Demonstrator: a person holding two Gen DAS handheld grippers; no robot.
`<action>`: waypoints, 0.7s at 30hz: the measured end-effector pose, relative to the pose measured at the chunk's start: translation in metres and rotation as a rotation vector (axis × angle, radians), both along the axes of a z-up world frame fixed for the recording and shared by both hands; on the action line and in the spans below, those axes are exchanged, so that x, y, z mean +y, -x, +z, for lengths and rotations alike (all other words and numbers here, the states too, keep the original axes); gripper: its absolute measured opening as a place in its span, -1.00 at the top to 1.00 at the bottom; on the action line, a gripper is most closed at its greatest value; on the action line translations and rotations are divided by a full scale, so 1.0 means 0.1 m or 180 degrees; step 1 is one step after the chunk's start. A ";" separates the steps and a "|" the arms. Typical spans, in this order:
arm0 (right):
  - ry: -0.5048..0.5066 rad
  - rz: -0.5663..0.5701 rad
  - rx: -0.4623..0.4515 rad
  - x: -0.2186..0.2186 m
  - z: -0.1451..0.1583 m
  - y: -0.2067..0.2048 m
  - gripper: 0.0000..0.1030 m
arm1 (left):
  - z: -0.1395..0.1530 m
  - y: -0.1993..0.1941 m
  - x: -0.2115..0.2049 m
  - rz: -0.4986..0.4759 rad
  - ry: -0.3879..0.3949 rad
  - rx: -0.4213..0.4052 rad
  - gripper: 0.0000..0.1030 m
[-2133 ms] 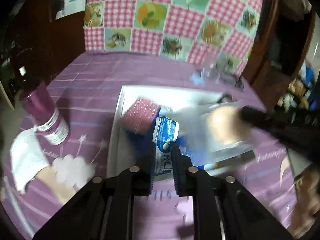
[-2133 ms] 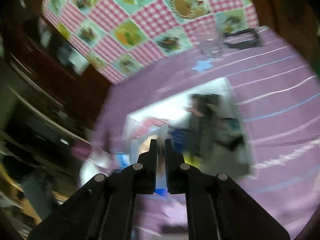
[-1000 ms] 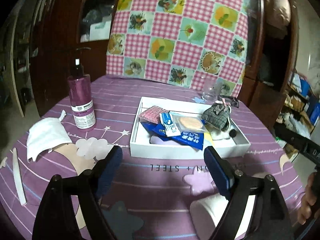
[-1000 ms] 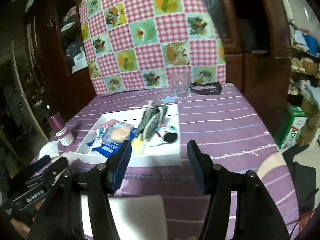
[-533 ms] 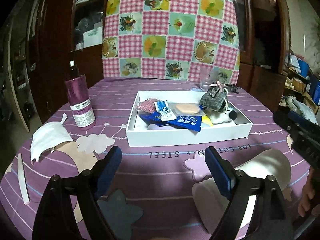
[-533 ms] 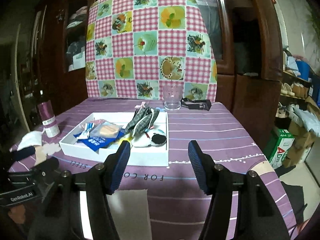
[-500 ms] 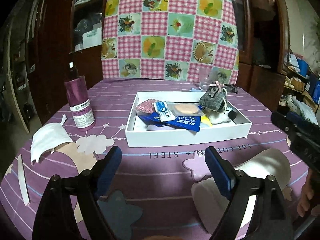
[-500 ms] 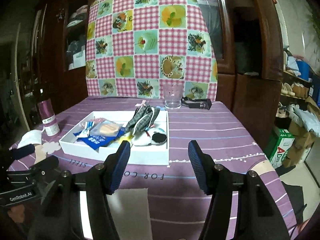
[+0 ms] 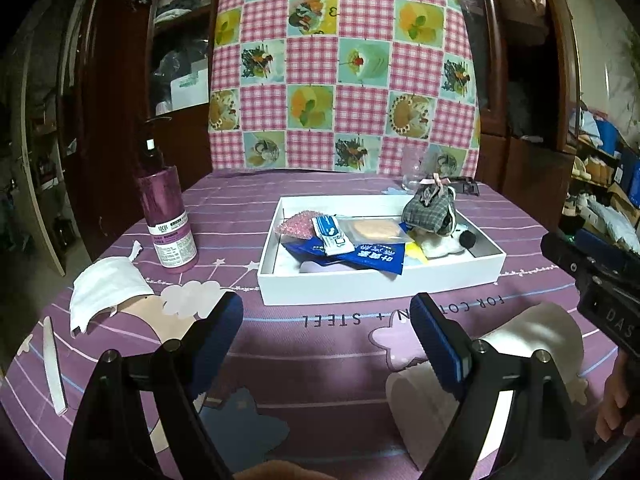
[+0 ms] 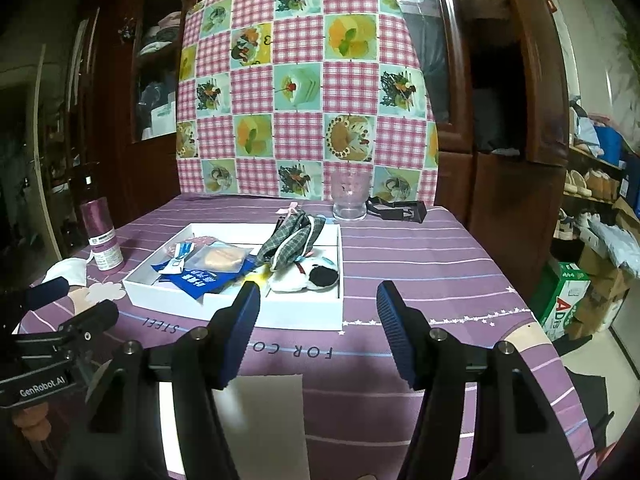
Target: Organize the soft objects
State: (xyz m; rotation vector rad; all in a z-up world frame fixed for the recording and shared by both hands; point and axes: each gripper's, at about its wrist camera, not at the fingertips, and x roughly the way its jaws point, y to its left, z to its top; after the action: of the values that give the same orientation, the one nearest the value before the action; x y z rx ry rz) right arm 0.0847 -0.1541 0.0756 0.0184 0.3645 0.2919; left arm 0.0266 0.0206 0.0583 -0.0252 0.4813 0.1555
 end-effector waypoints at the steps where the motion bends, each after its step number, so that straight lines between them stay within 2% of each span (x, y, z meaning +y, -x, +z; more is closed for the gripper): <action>1: 0.0001 0.0001 -0.0004 0.00 0.00 0.00 -0.23 | 0.00 0.00 0.00 0.0000 0.0005 -0.0005 -0.67; 4: -0.0004 0.0001 -0.0020 0.00 0.00 0.01 -0.26 | 0.01 0.01 0.00 0.0004 -0.0013 -0.0020 -0.68; 8: -0.0001 -0.0001 -0.0015 0.00 0.00 0.02 -0.27 | 0.03 0.04 -0.02 0.0016 -0.0049 -0.0057 -0.99; 21: 0.0014 0.0025 0.0036 0.01 -0.01 0.01 -0.29 | 0.04 0.05 -0.03 -0.0009 -0.0068 -0.0094 -0.99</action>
State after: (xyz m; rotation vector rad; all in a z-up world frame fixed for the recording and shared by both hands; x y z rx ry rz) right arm 0.0834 -0.1531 0.0748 0.0142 0.3765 0.2989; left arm 0.0213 0.0180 0.0625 -0.0060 0.4501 0.1573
